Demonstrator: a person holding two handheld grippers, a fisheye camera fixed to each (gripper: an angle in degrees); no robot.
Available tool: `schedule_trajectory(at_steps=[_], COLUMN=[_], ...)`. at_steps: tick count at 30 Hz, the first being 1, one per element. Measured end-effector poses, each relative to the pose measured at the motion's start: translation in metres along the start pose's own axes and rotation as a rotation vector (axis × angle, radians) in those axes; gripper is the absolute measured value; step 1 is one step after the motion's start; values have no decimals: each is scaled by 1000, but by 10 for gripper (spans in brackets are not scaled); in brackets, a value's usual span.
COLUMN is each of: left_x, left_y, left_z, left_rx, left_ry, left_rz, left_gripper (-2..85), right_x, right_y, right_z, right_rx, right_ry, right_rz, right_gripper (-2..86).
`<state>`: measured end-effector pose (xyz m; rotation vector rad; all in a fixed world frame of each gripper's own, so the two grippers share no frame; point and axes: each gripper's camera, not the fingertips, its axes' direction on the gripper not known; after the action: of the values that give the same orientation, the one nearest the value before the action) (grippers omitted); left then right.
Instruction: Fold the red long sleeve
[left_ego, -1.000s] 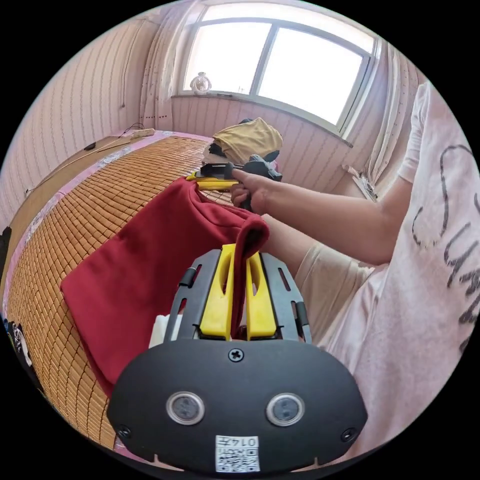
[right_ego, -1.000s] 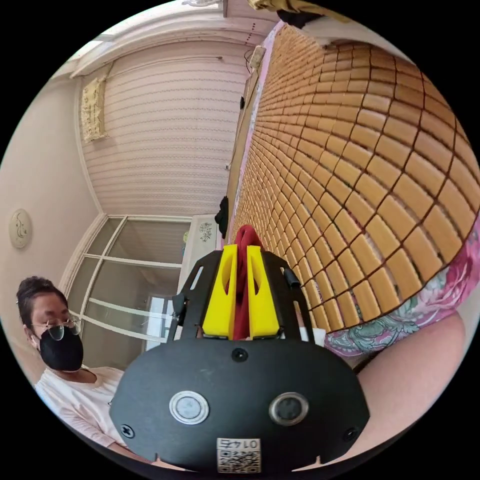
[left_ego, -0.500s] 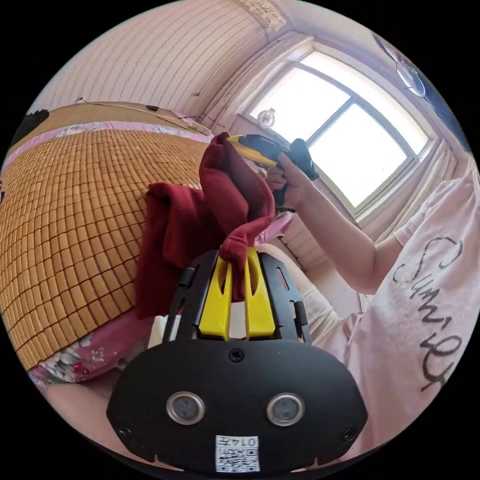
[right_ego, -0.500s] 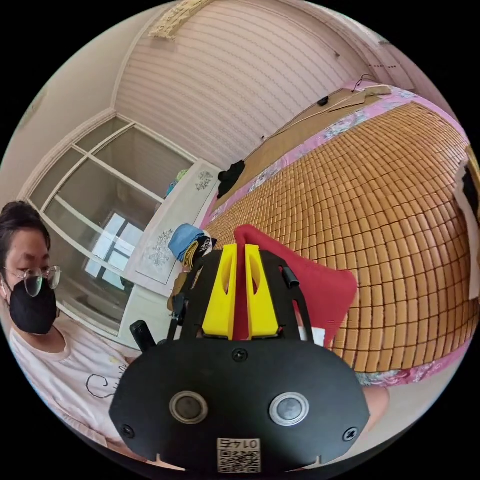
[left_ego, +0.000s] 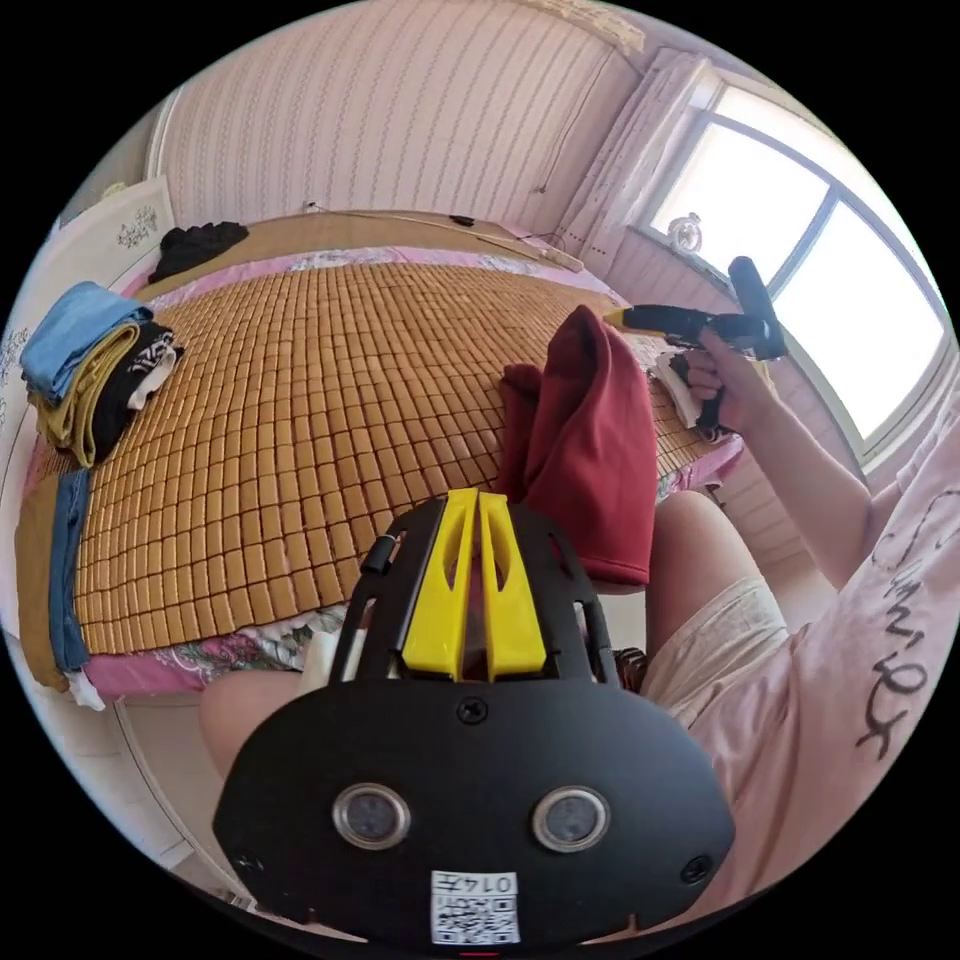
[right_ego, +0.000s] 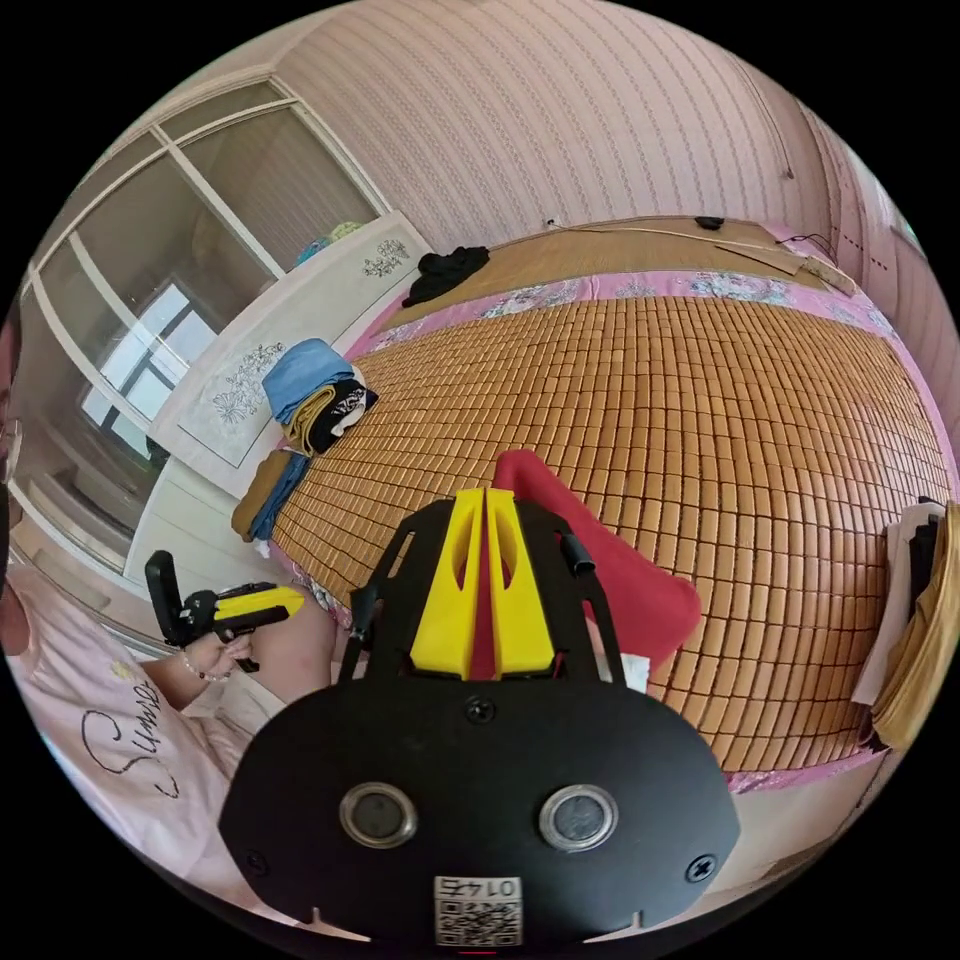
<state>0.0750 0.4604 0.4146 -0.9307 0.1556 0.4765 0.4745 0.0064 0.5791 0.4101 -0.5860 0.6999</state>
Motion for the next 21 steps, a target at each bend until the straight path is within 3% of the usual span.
schedule_trajectory(at_steps=[4, 9, 14, 17, 21], left_x=[30, 66, 75, 69, 71], left_y=[-23, -50, -66, -75, -83], left_z=[10, 47, 56, 66, 112], left_rx=[34, 9, 31, 48, -180], left_ry=[144, 223, 127, 148, 133], left_rz=[122, 221, 220, 215, 245], left_gripper=[-8, 13, 109, 136, 76], right_x=[-16, -24, -58, -60, -53], right_y=[-6, -45, -36, -18, -27], right_z=[44, 113, 51, 34, 82], right_rx=[-117, -224, -20, -21, -145], right_ry=[85, -1, -44, 84, 202], right_rz=[-28, 2, -59, -82, -74], right_gripper=[-2, -1, 7, 38, 81])
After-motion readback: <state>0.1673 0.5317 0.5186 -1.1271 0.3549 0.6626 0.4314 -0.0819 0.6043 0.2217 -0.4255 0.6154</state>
